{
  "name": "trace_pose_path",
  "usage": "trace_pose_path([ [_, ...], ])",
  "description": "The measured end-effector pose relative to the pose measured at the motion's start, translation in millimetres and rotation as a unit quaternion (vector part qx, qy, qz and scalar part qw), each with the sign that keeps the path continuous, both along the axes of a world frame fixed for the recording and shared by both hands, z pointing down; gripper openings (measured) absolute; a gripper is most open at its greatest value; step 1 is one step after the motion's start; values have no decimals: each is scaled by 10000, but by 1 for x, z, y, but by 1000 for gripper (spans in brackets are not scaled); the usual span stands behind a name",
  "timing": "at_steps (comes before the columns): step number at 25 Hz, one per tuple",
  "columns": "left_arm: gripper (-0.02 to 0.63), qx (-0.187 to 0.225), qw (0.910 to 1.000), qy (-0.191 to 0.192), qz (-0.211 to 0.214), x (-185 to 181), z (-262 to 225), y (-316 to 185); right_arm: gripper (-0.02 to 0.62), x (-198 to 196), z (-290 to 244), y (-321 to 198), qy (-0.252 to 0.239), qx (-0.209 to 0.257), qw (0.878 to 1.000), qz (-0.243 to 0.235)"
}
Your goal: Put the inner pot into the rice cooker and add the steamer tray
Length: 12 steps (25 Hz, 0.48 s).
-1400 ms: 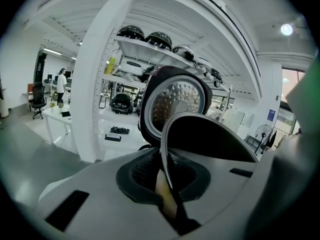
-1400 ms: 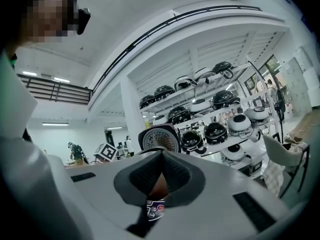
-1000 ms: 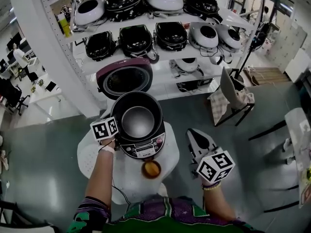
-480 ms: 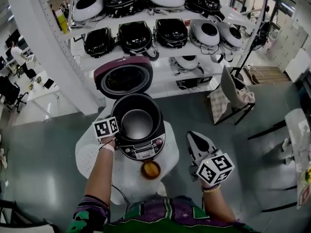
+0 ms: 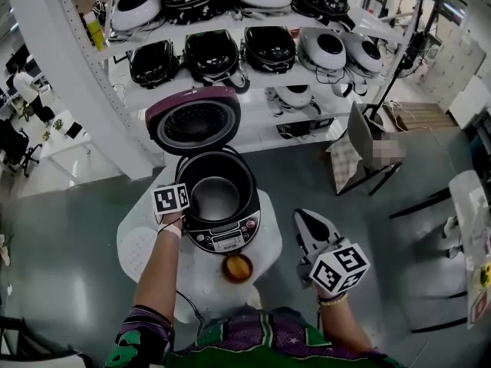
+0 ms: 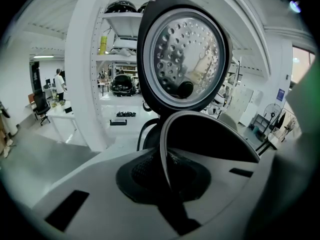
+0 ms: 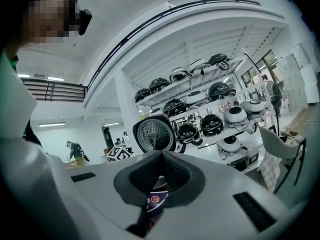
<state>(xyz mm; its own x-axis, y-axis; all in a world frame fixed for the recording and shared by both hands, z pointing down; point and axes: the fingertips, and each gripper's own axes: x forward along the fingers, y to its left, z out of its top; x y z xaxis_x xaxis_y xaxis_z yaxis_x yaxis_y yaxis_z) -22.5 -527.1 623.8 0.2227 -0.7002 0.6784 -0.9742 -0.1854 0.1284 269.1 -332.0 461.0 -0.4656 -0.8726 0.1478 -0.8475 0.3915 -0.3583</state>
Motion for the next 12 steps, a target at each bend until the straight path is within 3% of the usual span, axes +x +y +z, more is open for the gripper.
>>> trace_pose_path([
  [10, 34, 5, 9978, -646, 115, 2, 1, 3, 6, -5, -2, 12, 12, 34, 10000, -14],
  [12, 38, -73, 9984, -566, 58, -1, 4, 4, 6, -5, -2, 16, -5, 37, 10000, -2],
])
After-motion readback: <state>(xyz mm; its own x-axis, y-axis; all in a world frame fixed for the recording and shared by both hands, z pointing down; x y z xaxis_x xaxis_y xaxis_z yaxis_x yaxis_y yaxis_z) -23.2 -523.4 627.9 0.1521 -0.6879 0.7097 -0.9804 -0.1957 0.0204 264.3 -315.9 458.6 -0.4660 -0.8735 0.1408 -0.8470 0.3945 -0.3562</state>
